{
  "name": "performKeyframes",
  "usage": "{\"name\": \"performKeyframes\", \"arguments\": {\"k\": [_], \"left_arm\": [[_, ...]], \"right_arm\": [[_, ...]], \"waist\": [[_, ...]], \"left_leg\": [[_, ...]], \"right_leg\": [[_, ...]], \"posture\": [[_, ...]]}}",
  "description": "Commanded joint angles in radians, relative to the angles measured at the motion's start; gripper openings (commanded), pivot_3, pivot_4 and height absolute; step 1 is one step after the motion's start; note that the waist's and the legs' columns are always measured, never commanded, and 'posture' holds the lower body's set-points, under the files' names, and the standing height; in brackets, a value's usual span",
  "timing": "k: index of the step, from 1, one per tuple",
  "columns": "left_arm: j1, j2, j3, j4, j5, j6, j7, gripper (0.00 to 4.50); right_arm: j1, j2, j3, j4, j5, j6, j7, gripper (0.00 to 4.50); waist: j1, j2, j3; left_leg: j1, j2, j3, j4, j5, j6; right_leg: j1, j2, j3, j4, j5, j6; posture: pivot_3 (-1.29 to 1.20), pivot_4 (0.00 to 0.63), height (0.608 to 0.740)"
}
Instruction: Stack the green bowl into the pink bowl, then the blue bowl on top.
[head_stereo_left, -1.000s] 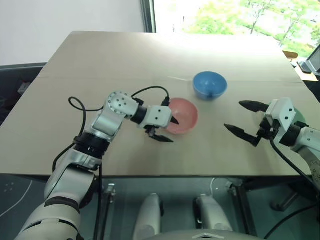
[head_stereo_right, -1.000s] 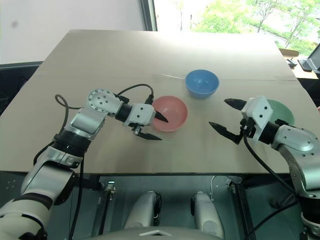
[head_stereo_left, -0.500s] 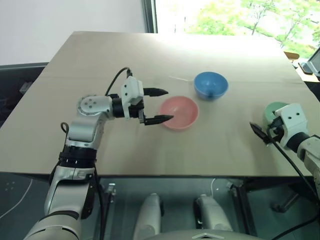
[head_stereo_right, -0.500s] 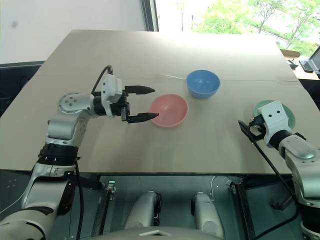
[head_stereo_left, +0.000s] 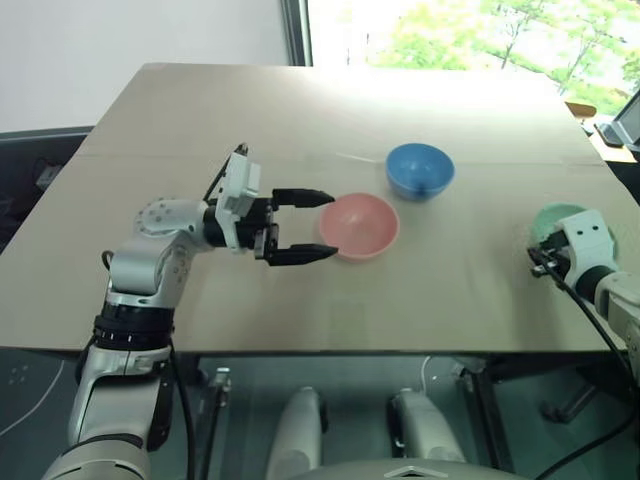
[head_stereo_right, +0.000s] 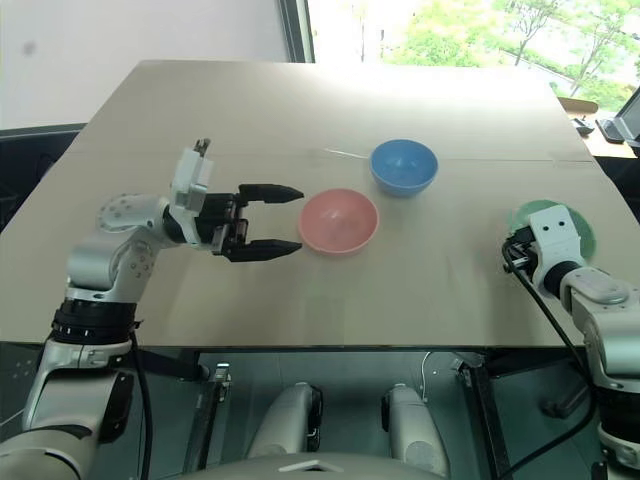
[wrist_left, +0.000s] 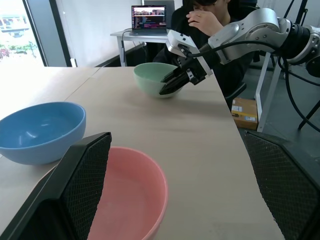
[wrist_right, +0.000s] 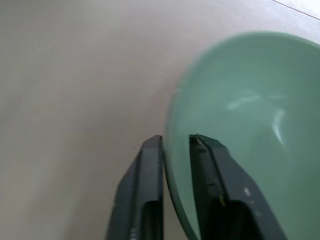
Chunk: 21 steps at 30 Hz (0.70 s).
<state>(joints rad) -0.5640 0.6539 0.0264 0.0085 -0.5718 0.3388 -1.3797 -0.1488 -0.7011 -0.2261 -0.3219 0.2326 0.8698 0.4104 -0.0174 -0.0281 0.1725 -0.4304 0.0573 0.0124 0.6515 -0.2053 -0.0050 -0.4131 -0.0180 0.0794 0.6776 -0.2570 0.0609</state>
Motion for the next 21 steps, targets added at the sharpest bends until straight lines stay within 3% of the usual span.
{"name": "performKeyframes", "arguments": {"k": [1, 5, 9, 15, 19, 20, 21], "left_arm": [[0.012, 0.020, 0.027, -0.041, -0.017, -0.001, 0.002, 4.50], [0.050, 0.033, 0.032, -0.052, 0.000, -0.007, 0.031, 4.50], [0.096, 0.047, 0.040, -0.077, 0.011, -0.003, 0.076, 4.50], [0.147, 0.050, 0.080, -0.117, 0.007, -0.004, 0.151, 4.50], [0.190, 0.062, 0.113, -0.153, -0.009, 0.012, 0.183, 4.50], [0.207, 0.066, 0.121, -0.167, -0.011, 0.016, 0.189, 4.50], [0.220, 0.070, 0.127, -0.181, -0.013, 0.019, 0.193, 4.50]], "right_arm": [[-0.034, -0.023, 0.015, -0.030, -0.023, -0.129, 0.035, 0.01], [-0.107, 0.028, 0.077, -0.126, 0.062, -0.270, 0.155, 0.01], [-0.248, 0.091, 0.201, -0.190, 0.126, -0.241, 0.215, 0.01], [-0.448, 0.222, 0.394, -0.101, 0.137, -0.214, 0.269, 0.01], [-0.503, 0.285, 0.485, -0.009, 0.123, -0.233, 0.317, 0.01], [-0.507, 0.302, 0.508, 0.021, 0.117, -0.246, 0.328, 0.76], [-0.507, 0.309, 0.525, 0.046, 0.108, -0.259, 0.342, 1.03]], "waist": [[-0.002, 0.000, 0.000], [-0.012, 0.000, 0.000], [-0.025, 0.000, 0.000], [-0.020, 0.000, 0.000], [-0.018, 0.000, 0.000], [-0.018, 0.000, 0.000], [-0.020, 0.000, 0.000]], "left_leg": [[0.000, 0.000, 0.000, 0.000, 0.000, 0.000], [0.000, 0.000, 0.000, 0.000, 0.000, 0.000], [0.000, 0.000, -0.001, -0.001, 0.000, 0.000], [-0.001, 0.000, -0.002, 0.000, 0.000, 0.000], [-0.001, 0.000, -0.002, 0.000, 0.000, 0.000], [-0.001, 0.000, -0.002, -0.001, 0.000, 0.000], [-0.001, 0.000, -0.002, -0.001, 0.000, 0.000]], "right_leg": [[0.000, 0.000, 0.000, 0.000, 0.000, 0.000], [0.000, 0.000, 0.000, 0.000, 0.000, 0.000], [0.000, 0.000, 0.000, 0.000, 0.000, 0.000], [0.000, 0.000, -0.002, 0.000, 0.000, 0.000], [0.000, 0.000, -0.002, 0.000, 0.000, 0.000], [0.000, 0.000, -0.002, 0.000, 0.000, 0.000], [0.000, 0.000, -0.002, -0.001, 0.000, 0.000]], "posture": [[0.00, 0.150, 0.740], [0.00, 0.150, 0.740], [0.00, 0.150, 0.740], [0.00, 0.150, 0.740], [0.00, 0.150, 0.740], [0.00, 0.150, 0.740], [0.00, 0.150, 0.740]]}}
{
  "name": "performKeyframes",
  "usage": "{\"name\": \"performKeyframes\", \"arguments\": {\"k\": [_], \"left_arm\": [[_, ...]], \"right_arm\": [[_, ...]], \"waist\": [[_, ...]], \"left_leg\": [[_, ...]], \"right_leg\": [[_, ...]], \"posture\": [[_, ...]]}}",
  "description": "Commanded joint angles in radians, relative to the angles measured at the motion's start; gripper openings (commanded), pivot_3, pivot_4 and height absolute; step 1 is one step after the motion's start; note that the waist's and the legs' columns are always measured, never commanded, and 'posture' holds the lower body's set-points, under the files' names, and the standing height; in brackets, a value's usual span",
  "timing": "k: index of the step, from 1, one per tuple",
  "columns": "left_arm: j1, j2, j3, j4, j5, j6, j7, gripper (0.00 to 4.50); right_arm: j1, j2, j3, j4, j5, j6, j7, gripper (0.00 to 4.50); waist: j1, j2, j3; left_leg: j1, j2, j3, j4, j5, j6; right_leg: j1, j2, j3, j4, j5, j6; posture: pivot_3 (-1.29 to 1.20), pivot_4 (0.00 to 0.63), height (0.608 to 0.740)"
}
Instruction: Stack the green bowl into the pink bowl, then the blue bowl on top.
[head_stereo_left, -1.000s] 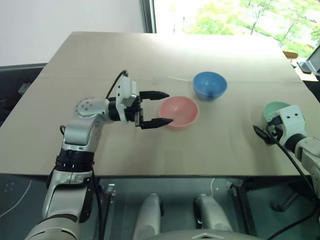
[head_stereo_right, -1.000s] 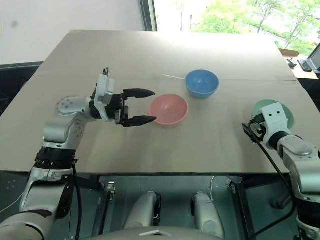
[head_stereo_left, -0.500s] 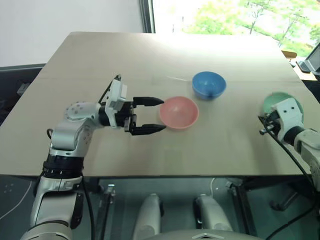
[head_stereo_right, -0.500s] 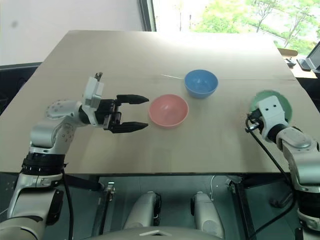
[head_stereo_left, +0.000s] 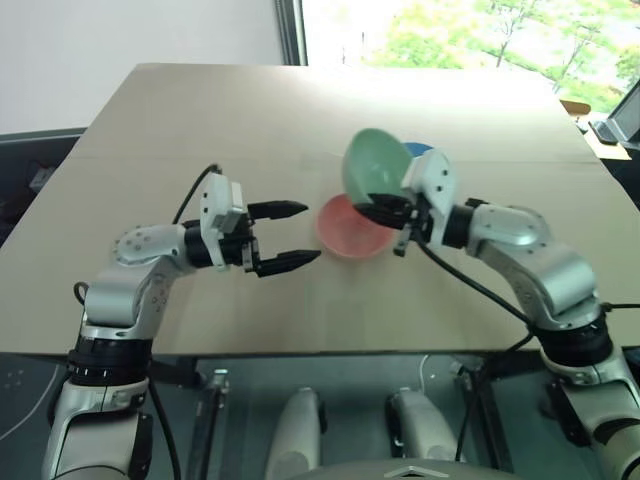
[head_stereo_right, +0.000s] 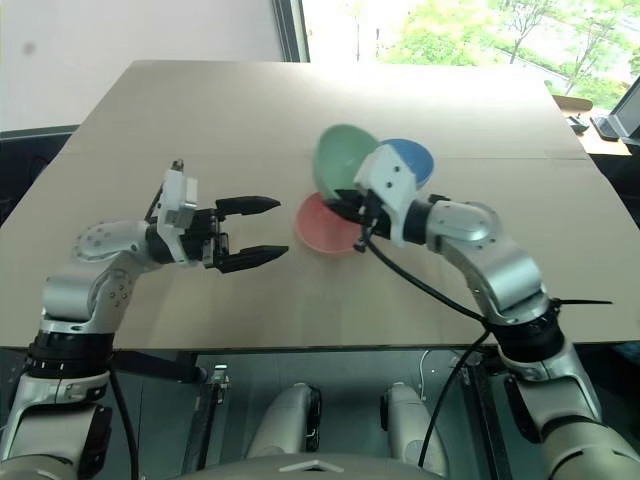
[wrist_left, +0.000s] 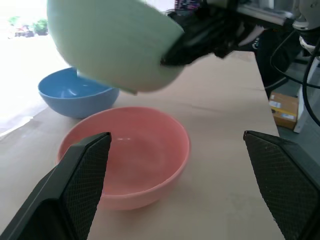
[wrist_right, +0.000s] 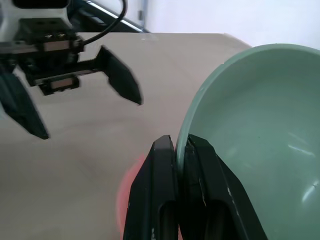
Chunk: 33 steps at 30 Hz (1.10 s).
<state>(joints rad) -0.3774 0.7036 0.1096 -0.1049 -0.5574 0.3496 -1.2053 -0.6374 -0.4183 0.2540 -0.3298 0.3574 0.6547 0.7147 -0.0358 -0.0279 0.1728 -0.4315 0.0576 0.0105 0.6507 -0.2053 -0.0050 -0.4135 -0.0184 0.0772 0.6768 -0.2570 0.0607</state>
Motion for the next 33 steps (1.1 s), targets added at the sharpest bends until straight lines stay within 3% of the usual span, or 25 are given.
{"name": "performKeyframes", "arguments": {"k": [1, 5, 6, 7, 12, 16, 19, 33], "left_arm": [[0.043, 0.023, 0.049, -0.079, -0.032, 0.014, 0.025, 4.50], [0.061, 0.031, 0.066, -0.104, -0.045, 0.031, 0.049, 4.50], [0.066, 0.033, 0.069, -0.108, -0.046, 0.032, 0.052, 4.50], [0.071, 0.034, 0.072, -0.112, -0.048, 0.035, 0.054, 4.50], [0.077, 0.028, 0.068, -0.132, -0.062, 0.049, 0.068, 4.50], [0.067, 0.019, 0.054, -0.131, -0.062, 0.049, 0.070, 4.50], [0.053, 0.016, 0.047, -0.125, -0.060, 0.051, 0.069, 4.50], [0.121, 0.033, 0.083, -0.200, -0.072, 0.076, 0.103, 4.50]], "right_arm": [[-0.018, 0.020, 0.060, 0.070, -0.031, -0.061, 0.055, 1.48], [-0.025, 0.011, 0.030, 0.077, -0.043, -0.099, 0.067, 3.13], [-0.031, 0.015, -0.001, 0.068, -0.027, -0.102, 0.061, 3.21], [-0.038, 0.019, -0.030, 0.060, -0.010, -0.103, 0.054, 3.69], [-0.072, -0.049, -0.131, 0.098, -0.018, -0.152, 0.074, 3.69], [-0.086, -0.158, -0.110, 0.296, -0.157, -0.299, 0.094, 3.69], [-0.121, -0.171, -0.082, 0.488, -0.226, -0.422, 0.119, 3.69], [-0.377, -0.005, 0.002, 1.211, -0.436, -0.837, 0.124, 3.69]], "waist": [[-0.002, 0.000, 0.000], [0.002, 0.000, 0.000], [0.000, 0.000, 0.000], [0.000, 0.000, 0.000], [0.001, 0.000, 0.000], [0.002, 0.000, 0.000], [-0.002, 0.000, 0.000], [-0.005, 0.002, 0.001]], "left_leg": [[0.000, 0.000, 0.000, 0.000, 0.000, 0.000], [0.000, 0.000, 0.000, 0.000, 0.000, 0.000], [0.000, 0.000, 0.000, 0.000, 0.000, 0.000], [0.000, 0.000, 0.000, 0.000, 0.000, 0.000], [0.000, 0.000, 0.000, -0.001, 0.000, 0.000], [0.000, 0.000, 0.000, -0.001, 0.000, 0.000], [0.000, 0.000, 0.001, -0.001, 0.000, 0.000], [0.000, 0.000, 0.002, -0.003, 0.000, 0.000]], "right_leg": [[0.000, 0.000, 0.000, 0.000, 0.000, 0.000], [0.000, 0.000, 0.000, 0.000, 0.000, 0.000], [0.000, 0.000, 0.000, 0.000, 0.000, 0.000], [0.000, 0.000, 0.000, 0.000, 0.000, 0.000], [0.000, 0.000, 0.000, 0.000, 0.000, 0.000], [0.000, 0.000, -0.001, -0.001, 0.000, 0.000], [0.000, 0.000, 0.000, -0.001, 0.000, 0.000], [-0.001, 0.000, 0.001, -0.001, 0.000, 0.000]], "posture": [[0.00, 0.150, 0.740], [0.00, 0.150, 0.740], [0.00, 0.150, 0.740], [0.00, 0.150, 0.740], [0.00, 0.150, 0.740], [0.00, 0.150, 0.740], [0.00, 0.150, 0.740], [0.00, 0.150, 0.740]]}}
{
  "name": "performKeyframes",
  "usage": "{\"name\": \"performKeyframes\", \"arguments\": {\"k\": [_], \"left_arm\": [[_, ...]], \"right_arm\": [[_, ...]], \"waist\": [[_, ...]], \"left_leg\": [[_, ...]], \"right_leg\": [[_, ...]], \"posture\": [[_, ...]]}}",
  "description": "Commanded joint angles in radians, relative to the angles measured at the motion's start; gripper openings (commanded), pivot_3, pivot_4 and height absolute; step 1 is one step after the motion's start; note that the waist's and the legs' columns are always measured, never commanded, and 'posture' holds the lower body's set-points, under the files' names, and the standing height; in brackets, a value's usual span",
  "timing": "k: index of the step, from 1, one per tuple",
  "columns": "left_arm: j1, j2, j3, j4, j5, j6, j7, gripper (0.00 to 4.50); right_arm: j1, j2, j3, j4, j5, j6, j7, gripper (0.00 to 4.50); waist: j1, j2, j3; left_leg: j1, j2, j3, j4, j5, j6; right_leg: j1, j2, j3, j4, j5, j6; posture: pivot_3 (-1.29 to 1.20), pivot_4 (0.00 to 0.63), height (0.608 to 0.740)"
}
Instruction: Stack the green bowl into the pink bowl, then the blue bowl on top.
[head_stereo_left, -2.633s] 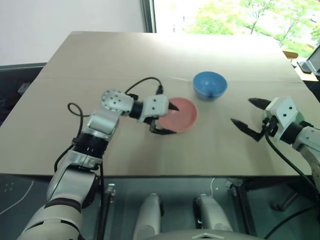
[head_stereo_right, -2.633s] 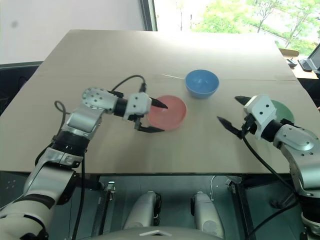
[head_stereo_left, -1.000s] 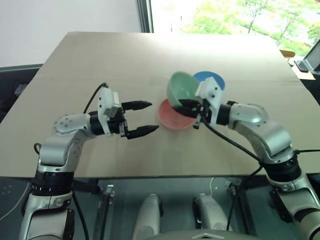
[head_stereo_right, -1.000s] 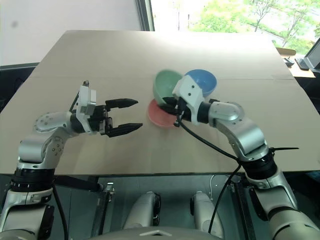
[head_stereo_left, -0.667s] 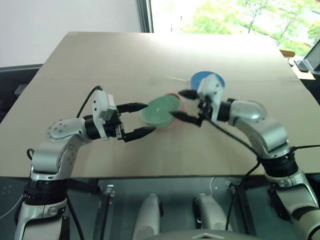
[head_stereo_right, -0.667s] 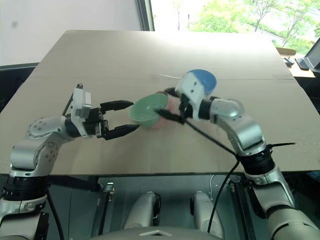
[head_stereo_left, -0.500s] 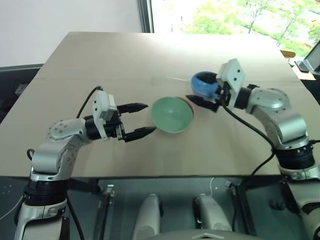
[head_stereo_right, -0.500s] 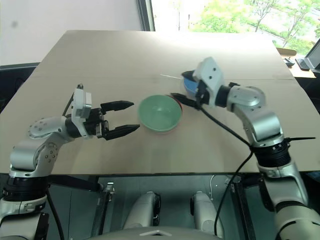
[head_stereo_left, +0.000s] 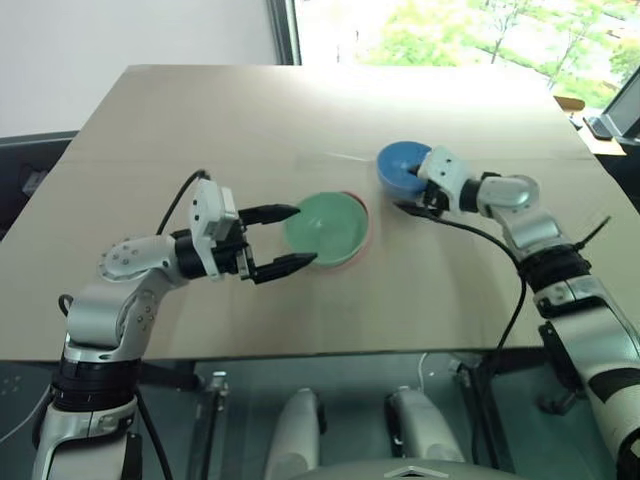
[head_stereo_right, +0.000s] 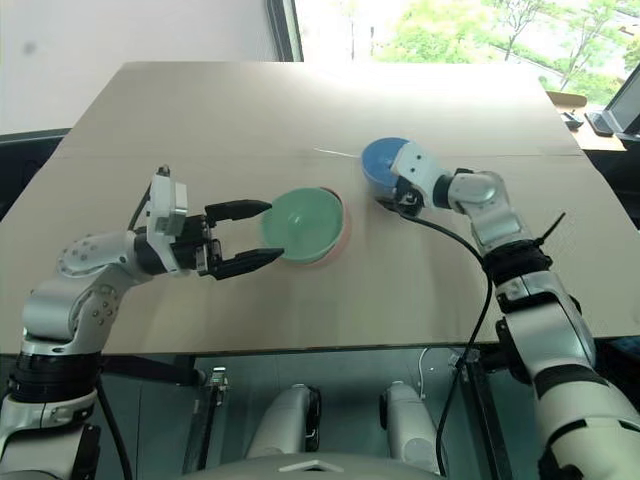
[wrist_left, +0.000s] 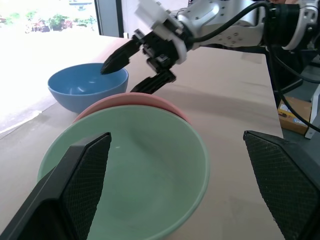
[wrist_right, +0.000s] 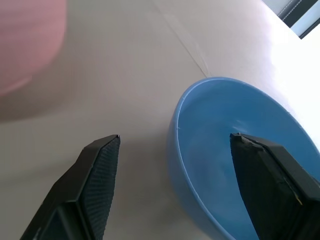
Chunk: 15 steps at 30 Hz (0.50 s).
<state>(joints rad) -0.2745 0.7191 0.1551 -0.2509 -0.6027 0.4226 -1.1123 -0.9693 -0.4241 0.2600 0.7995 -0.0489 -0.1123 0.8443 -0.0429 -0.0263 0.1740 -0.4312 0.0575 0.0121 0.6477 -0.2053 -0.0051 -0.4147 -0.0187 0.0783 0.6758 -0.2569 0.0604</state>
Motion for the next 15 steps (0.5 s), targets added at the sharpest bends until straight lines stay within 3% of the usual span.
{"name": "performKeyframes", "arguments": {"k": [1, 6, 11, 15], "left_arm": [[0.024, 0.020, 0.041, -0.059, -0.028, 0.004, 0.013, 4.50], [0.051, 0.028, 0.055, -0.074, -0.032, 0.005, 0.024, 4.50], [0.059, 0.026, 0.051, -0.080, -0.032, 0.000, 0.032, 4.50], [0.063, 0.023, 0.049, -0.079, -0.031, -0.008, 0.032, 4.50]], "right_arm": [[-0.056, 0.004, -0.005, 0.115, -0.040, -0.086, -0.008, 3.69], [-0.096, 0.011, -0.027, 0.204, -0.049, -0.127, -0.003, 2.23], [-0.111, 0.006, -0.033, 0.229, -0.061, -0.159, -0.001, 0.12], [-0.115, -0.011, -0.041, 0.199, -0.067, -0.183, -0.012, 0.05]], "waist": [[0.003, 0.000, 0.000], [0.000, 0.000, 0.000], [-0.001, 0.001, 0.000], [-0.001, 0.001, 0.001]], "left_leg": [[0.000, 0.000, 0.000, 0.000, 0.000, 0.000], [0.000, 0.000, 0.000, 0.000, 0.000, 0.000], [0.000, 0.000, 0.000, 0.000, 0.000, 0.000], [0.000, 0.000, 0.000, 0.000, 0.000, 0.000]], "right_leg": [[0.000, 0.000, 0.000, 0.000, 0.000, 0.000], [0.000, 0.000, 0.000, 0.000, 0.000, 0.000], [0.000, 0.000, 0.000, 0.000, 0.000, 0.000], [0.000, 0.000, 0.000, 0.000, 0.000, 0.000]], "posture": [[0.00, 0.150, 0.740], [0.00, 0.150, 0.740], [0.00, 0.150, 0.740], [0.00, 0.150, 0.740]]}}
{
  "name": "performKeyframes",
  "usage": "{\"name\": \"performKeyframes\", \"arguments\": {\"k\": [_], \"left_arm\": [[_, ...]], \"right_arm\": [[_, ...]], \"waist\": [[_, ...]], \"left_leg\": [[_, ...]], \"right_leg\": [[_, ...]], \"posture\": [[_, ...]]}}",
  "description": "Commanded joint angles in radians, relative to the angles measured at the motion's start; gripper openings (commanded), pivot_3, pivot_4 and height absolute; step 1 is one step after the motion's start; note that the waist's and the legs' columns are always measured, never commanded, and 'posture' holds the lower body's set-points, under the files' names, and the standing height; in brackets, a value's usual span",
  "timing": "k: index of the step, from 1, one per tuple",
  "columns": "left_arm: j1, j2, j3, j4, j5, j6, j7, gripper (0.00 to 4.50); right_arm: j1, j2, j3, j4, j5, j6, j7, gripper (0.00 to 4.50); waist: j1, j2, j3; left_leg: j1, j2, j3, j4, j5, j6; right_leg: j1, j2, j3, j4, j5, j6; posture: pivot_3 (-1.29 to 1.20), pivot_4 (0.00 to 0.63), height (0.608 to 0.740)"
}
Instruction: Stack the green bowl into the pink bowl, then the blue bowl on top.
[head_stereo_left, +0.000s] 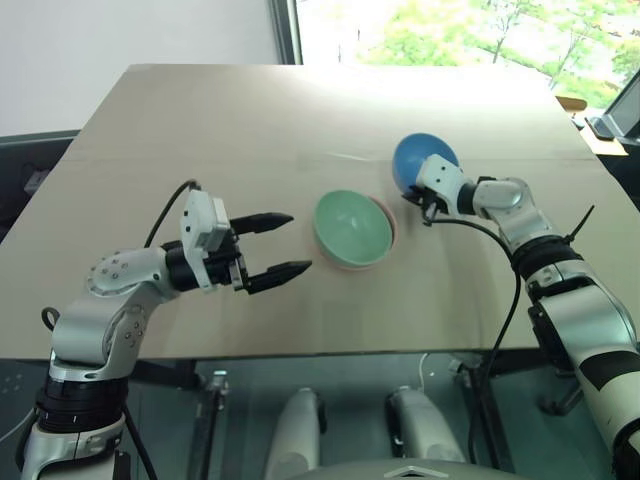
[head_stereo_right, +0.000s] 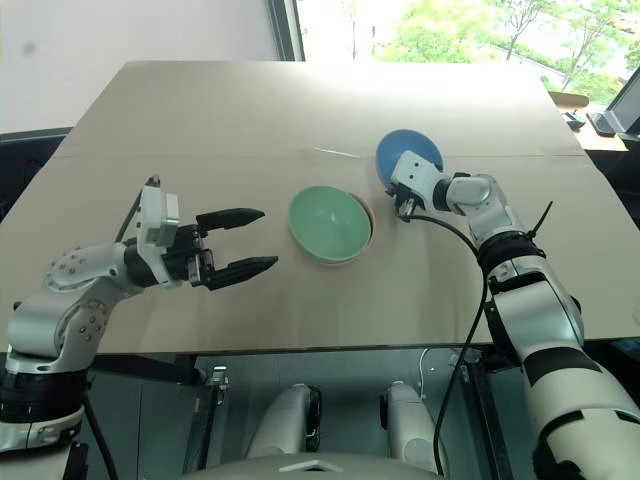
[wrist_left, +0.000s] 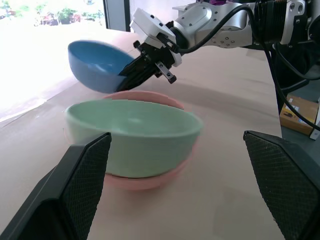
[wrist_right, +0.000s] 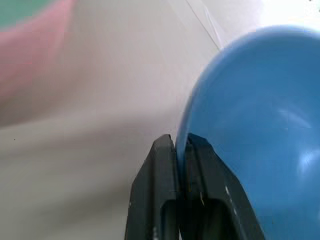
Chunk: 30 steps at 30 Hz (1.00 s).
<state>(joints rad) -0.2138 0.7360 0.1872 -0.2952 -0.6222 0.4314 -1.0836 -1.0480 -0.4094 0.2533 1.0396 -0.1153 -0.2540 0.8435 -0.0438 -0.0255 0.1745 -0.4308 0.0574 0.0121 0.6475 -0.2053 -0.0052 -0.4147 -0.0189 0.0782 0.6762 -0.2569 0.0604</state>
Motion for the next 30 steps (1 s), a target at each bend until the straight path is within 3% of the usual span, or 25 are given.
{"name": "performKeyframes", "arguments": {"k": [1, 5, 11, 17, 20, 25, 28, 30], "left_arm": [[0.004, 0.007, 0.018, -0.031, -0.011, -0.021, -0.001, 4.50], [0.010, 0.017, 0.028, -0.009, -0.007, -0.033, -0.017, 4.50], [0.006, 0.021, 0.029, 0.026, 0.001, -0.051, -0.025, 4.50], [0.031, 0.031, 0.033, 0.021, 0.004, -0.056, -0.031, 4.50], [0.036, 0.039, 0.040, 0.022, 0.002, -0.058, -0.034, 4.50], [0.042, 0.042, 0.043, 0.021, 0.005, -0.064, -0.032, 4.50], [0.053, 0.043, 0.049, 0.011, 0.011, -0.072, -0.023, 4.50], [0.060, 0.045, 0.054, 0.003, 0.007, -0.069, -0.018, 4.50]], "right_arm": [[-0.037, -0.033, -0.042, -0.070, 0.008, -0.040, -0.005, 0.05], [-0.002, -0.032, -0.103, -0.312, 0.143, 0.061, 0.112, 0.05], [0.145, -0.044, -0.094, -0.914, 0.364, 0.448, 0.246, 0.05], [0.238, -0.051, -0.020, -1.065, 0.372, 0.595, 0.263, 0.05], [0.266, -0.064, -0.005, -1.085, 0.391, 0.626, 0.295, 0.96], [0.293, -0.070, 0.001, -1.143, 0.432, 0.671, 0.327, 3.02], [0.301, -0.060, -0.062, -1.169, 0.430, 0.648, 0.253, 4.32], [0.304, -0.063, -0.103, -1.187, 0.440, 0.655, 0.210, 4.42]], "waist": [[0.000, 0.000, 0.000], [0.000, 0.002, 0.002], [0.004, 0.003, 0.002], [0.006, 0.003, 0.002], [0.007, 0.003, 0.002], [0.003, 0.003, 0.002], [0.003, 0.003, 0.002], [0.003, 0.003, 0.002]], "left_leg": [[0.000, 0.000, 0.000, 0.000, 0.000, 0.000], [0.000, 0.000, 0.000, 0.000, 0.000, 0.000], [0.000, 0.000, -0.002, -0.001, 0.000, 0.000], [0.000, 0.000, -0.001, 0.000, 0.000, 0.000], [0.000, 0.000, -0.001, 0.000, 0.000, 0.000], [0.000, 0.000, -0.001, 0.000, 0.000, 0.000], [0.000, 0.000, -0.002, 0.000, 0.000, 0.000], [0.000, 0.000, -0.002, 0.000, 0.000, 0.000]], "right_leg": [[0.000, 0.000, 0.000, 0.000, 0.000, 0.000], [0.000, 0.000, 0.000, 0.000, 0.000, 0.000], [0.000, 0.000, -0.002, 0.001, 0.000, 0.000], [0.000, 0.000, -0.002, 0.001, 0.000, 0.000], [0.000, 0.000, -0.002, 0.001, 0.000, 0.000], [0.000, 0.000, -0.002, 0.001, 0.000, 0.000], [0.000, 0.000, -0.002, 0.001, 0.000, 0.000], [0.000, 0.000, -0.002, 0.001, 0.000, 0.000]], "posture": [[0.00, 0.150, 0.740], [0.00, 0.150, 0.740], [0.00, 0.150, 0.740], [0.00, 0.150, 0.740], [0.00, 0.150, 0.740], [0.00, 0.150, 0.740], [0.00, 0.150, 0.740], [0.00, 0.150, 0.740]]}}
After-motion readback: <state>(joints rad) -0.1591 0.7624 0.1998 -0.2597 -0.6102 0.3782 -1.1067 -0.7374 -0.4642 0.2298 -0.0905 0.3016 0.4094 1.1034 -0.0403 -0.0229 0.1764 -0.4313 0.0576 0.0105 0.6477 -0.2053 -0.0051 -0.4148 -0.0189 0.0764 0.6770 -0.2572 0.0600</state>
